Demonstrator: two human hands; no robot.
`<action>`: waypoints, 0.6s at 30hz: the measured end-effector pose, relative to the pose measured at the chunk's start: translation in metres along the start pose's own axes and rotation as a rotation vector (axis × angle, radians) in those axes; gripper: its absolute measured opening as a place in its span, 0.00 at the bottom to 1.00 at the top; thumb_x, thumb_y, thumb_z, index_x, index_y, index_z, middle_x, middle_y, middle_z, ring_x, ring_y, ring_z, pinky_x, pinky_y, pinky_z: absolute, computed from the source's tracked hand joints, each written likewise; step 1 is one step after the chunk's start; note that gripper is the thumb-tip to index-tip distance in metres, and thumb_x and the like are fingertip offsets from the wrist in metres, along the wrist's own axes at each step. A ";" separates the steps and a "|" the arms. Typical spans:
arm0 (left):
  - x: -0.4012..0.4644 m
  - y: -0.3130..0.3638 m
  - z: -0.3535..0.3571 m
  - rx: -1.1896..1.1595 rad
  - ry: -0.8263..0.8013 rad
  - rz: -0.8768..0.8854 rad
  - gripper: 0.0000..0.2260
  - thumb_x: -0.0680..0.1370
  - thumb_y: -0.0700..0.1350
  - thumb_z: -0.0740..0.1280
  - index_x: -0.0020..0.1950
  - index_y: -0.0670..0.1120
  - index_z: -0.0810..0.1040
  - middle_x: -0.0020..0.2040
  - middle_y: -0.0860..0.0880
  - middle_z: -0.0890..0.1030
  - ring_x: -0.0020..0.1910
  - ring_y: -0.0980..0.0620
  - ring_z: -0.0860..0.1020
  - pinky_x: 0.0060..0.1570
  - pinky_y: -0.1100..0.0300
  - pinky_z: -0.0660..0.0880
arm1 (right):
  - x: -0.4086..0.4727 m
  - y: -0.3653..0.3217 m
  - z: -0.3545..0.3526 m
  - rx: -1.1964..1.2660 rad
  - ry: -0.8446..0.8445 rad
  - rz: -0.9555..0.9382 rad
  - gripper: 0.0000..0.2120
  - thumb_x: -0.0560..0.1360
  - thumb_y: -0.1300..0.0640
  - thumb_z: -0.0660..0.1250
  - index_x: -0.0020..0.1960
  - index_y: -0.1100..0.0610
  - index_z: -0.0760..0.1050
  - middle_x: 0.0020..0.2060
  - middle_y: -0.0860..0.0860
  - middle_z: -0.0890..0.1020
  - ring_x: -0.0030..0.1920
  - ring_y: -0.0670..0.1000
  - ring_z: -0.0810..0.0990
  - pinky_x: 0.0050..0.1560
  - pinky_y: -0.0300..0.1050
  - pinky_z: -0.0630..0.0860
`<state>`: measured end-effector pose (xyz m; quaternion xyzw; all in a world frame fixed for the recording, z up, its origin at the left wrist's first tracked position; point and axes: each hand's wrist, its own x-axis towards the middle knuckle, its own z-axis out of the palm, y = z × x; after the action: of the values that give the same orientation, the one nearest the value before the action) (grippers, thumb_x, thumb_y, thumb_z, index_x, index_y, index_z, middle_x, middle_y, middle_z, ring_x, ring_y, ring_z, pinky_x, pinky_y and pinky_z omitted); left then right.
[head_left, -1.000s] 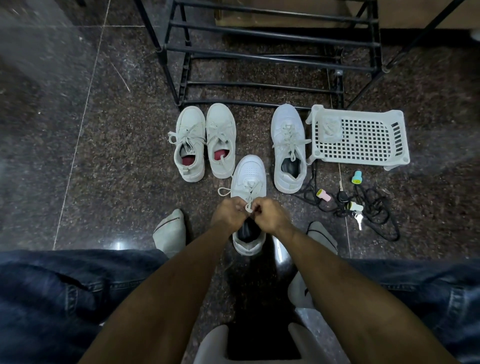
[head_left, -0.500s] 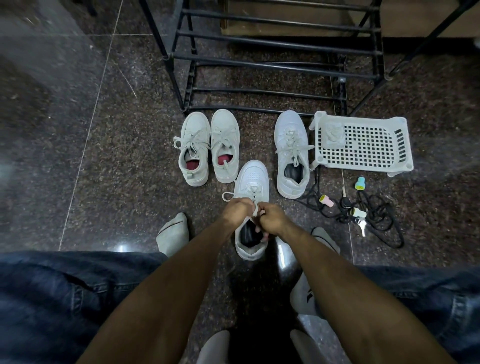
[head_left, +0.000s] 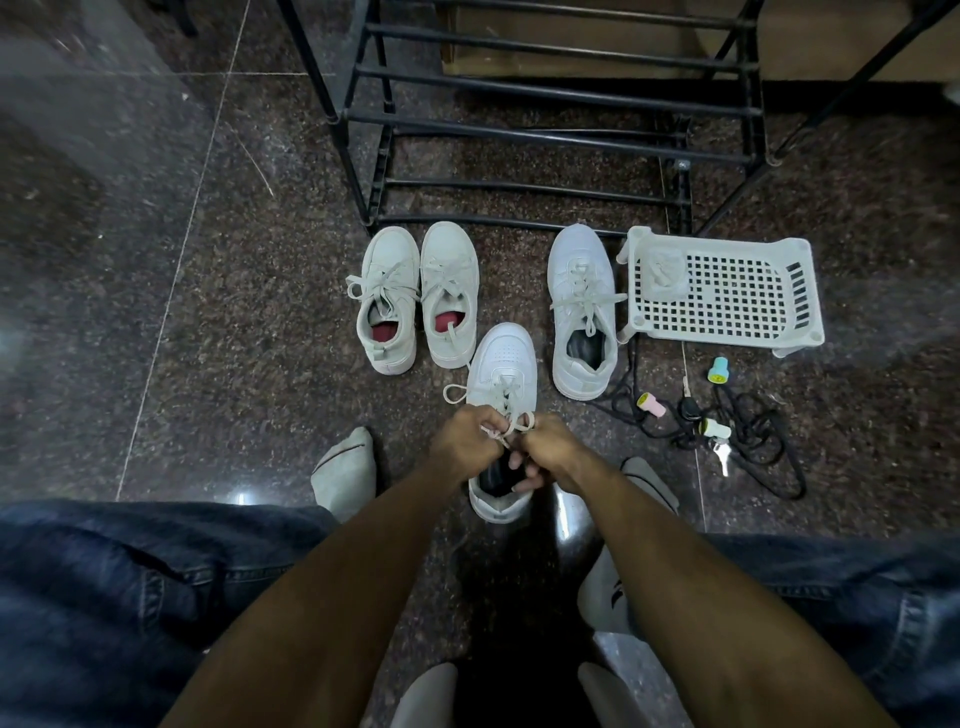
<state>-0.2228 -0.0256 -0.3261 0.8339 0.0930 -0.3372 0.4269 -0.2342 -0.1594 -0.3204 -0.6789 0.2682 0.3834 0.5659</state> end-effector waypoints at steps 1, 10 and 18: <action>0.000 -0.003 0.002 0.029 0.010 0.026 0.12 0.71 0.39 0.72 0.39 0.56 0.76 0.45 0.52 0.81 0.45 0.52 0.79 0.46 0.61 0.74 | -0.001 -0.001 0.000 -0.022 -0.004 0.000 0.08 0.80 0.64 0.57 0.47 0.59 0.74 0.28 0.55 0.76 0.21 0.48 0.69 0.27 0.48 0.80; 0.001 0.016 0.006 -0.069 0.117 -0.022 0.09 0.74 0.41 0.70 0.35 0.50 0.75 0.36 0.50 0.78 0.36 0.52 0.76 0.41 0.56 0.75 | -0.004 0.005 -0.003 -0.198 0.010 -0.081 0.11 0.77 0.70 0.58 0.44 0.57 0.74 0.33 0.59 0.78 0.23 0.53 0.72 0.23 0.45 0.73; 0.008 0.043 -0.027 -0.808 0.507 -0.106 0.07 0.76 0.34 0.65 0.39 0.43 0.74 0.29 0.45 0.73 0.24 0.52 0.68 0.20 0.65 0.64 | -0.006 -0.003 -0.004 -0.001 -0.022 -0.003 0.02 0.77 0.64 0.62 0.46 0.60 0.72 0.27 0.58 0.77 0.20 0.51 0.67 0.25 0.48 0.79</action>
<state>-0.1845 -0.0327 -0.2921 0.6513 0.3603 -0.0815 0.6629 -0.2340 -0.1631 -0.3137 -0.6753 0.2609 0.3902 0.5688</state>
